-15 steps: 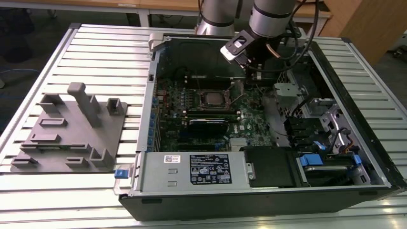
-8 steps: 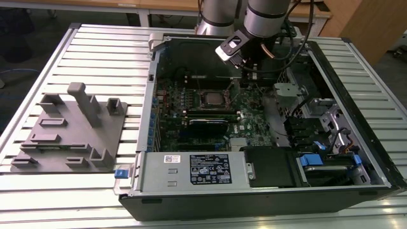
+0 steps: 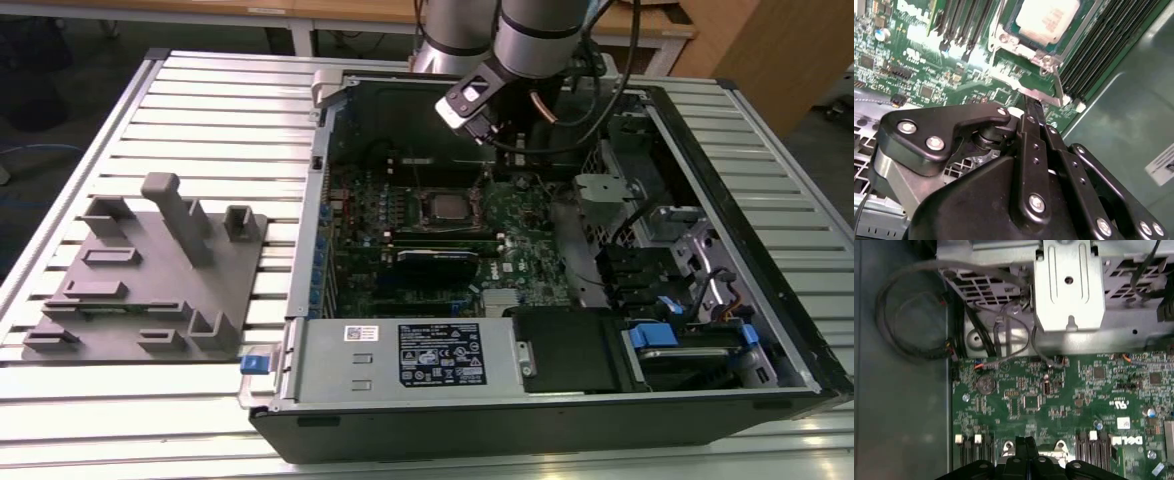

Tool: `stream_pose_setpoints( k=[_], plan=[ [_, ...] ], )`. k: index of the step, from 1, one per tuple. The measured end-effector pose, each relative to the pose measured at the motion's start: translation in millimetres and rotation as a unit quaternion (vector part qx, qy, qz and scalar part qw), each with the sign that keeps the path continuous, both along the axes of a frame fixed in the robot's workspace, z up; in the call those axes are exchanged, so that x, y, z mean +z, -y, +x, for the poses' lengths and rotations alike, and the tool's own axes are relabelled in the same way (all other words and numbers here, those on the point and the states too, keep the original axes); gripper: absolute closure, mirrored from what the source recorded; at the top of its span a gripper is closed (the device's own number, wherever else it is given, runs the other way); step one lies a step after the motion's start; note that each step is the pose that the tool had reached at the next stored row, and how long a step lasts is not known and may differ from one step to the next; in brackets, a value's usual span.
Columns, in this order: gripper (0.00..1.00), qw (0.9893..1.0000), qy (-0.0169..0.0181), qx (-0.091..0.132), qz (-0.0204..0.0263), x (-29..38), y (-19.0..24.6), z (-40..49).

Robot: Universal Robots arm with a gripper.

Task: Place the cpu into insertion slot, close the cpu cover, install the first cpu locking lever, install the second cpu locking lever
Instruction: 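Close the cpu cover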

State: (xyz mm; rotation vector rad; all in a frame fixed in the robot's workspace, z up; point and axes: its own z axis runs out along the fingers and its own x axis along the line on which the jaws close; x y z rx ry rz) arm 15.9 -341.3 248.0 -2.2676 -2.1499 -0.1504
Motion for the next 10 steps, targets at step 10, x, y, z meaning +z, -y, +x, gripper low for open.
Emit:
stream_pose_setpoints(
  k=[10],
  plan=[
    [0.90,0.9999,0.0156,0.000,0.0043,-0.1,-0.1,-26.2]
  ],
)
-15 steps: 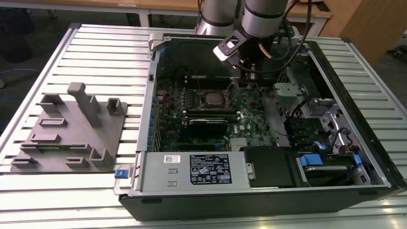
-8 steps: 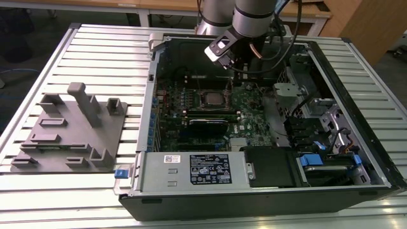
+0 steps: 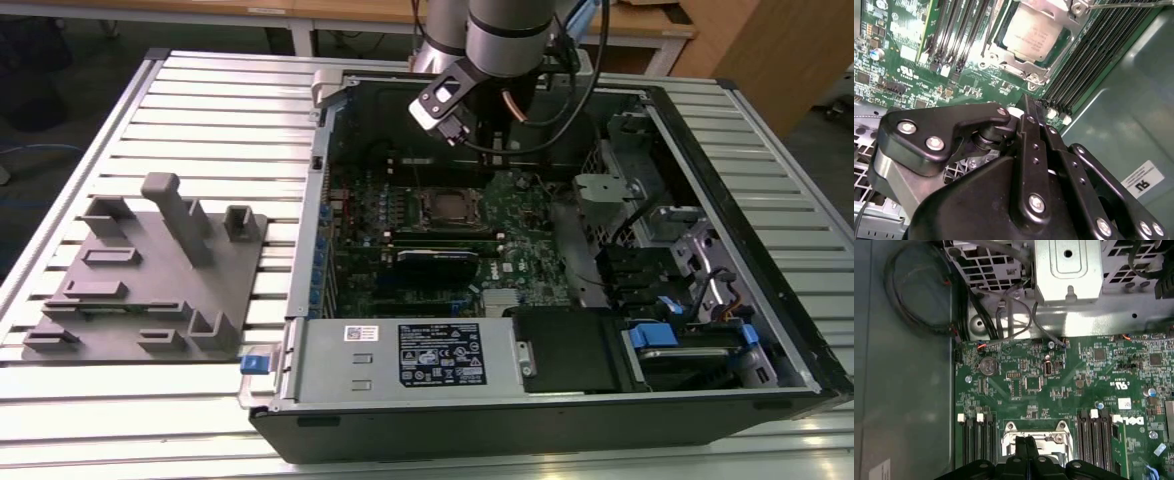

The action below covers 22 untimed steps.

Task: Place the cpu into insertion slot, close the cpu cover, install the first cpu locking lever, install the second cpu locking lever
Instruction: 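Close the cpu cover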

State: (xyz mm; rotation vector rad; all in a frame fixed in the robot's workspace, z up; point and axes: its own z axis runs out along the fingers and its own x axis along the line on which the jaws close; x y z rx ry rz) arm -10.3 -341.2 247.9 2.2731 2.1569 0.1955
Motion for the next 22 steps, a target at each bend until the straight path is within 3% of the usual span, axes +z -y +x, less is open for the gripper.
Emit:
stream_pose_setpoints(
  k=[7,8,10,12,13,14,22],
  plan=[
    [0.90,1.0000,0.0000,0.000,-0.0001,0.1,0.1,-0.3],
    [0.90,1.0000,-0.0015,0.000,0.0000,-0.1,0.1,-0.3],
    [0.90,0.9999,-0.0102,0.000,-0.0003,-0.5,0.1,-0.3],
    [0.90,0.9997,-0.0228,0.000,-0.0009,-1.1,0.1,-0.3],
    [0.90,0.9996,-0.0273,0.000,-0.0010,-1.3,0.0,-0.3],
    [0.90,0.9996,-0.0290,0.000,-0.0012,-1.3,0.1,-0.3],
    [0.90,0.9996,-0.0295,0.000,-0.0011,-1.4,0.1,-0.3]
  ],
)
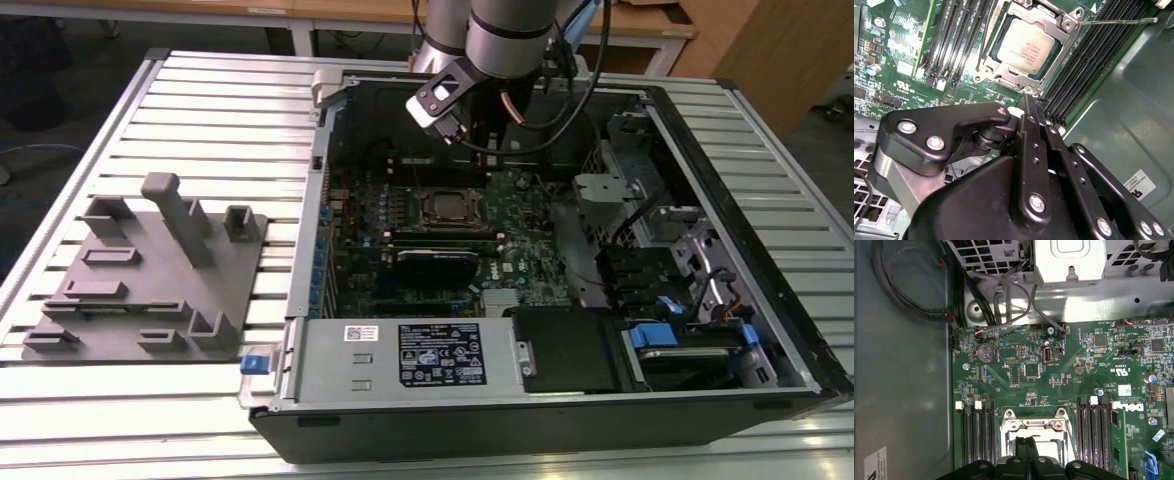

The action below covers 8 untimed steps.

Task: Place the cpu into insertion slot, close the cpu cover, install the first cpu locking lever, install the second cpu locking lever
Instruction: 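Close the cpu cover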

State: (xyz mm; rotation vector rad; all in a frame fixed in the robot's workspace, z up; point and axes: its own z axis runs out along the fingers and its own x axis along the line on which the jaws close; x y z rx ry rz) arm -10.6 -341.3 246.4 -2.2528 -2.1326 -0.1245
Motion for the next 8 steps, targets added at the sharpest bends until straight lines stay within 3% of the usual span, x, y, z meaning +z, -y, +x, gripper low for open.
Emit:
stream_pose_setpoints(
  k=[8],
  plan=[
    [0.90,1.0000,0.0000,0.000,0.0000,-0.3,0.0,-2.5]
  ],
)
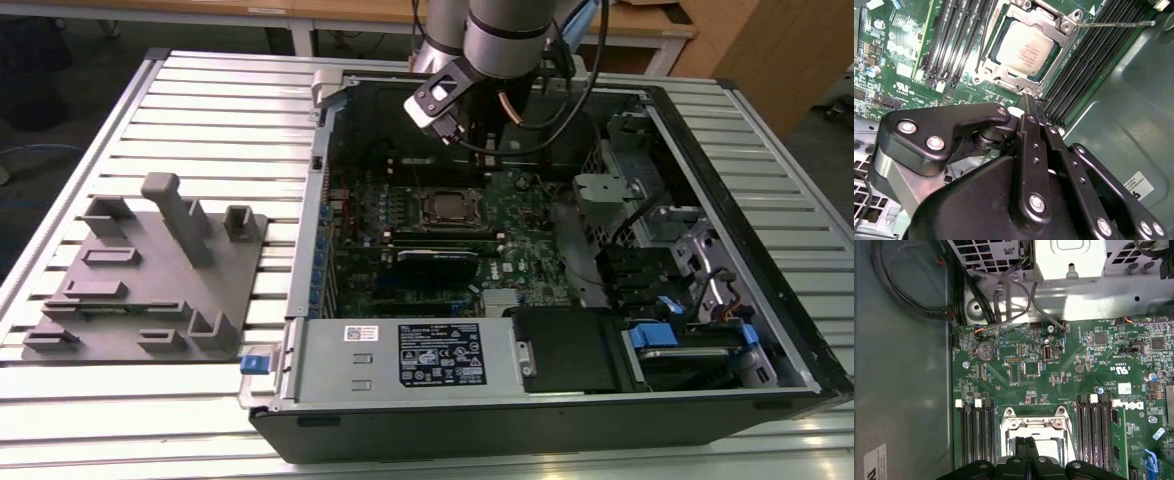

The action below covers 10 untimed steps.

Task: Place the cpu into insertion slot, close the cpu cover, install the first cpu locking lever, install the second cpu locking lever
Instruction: 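Close the cpu cover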

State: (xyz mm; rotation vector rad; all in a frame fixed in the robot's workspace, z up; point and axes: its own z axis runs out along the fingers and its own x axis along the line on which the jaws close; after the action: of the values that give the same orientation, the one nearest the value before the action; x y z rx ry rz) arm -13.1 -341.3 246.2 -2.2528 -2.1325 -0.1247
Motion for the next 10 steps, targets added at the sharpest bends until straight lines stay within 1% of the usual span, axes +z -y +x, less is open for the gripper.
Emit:
stream_pose_setpoints(
  k=[10],
  plan=[
    [0.90,1.0000,0.0008,0.000,0.0000,-0.6,0.0,-7.7]
  ],
)
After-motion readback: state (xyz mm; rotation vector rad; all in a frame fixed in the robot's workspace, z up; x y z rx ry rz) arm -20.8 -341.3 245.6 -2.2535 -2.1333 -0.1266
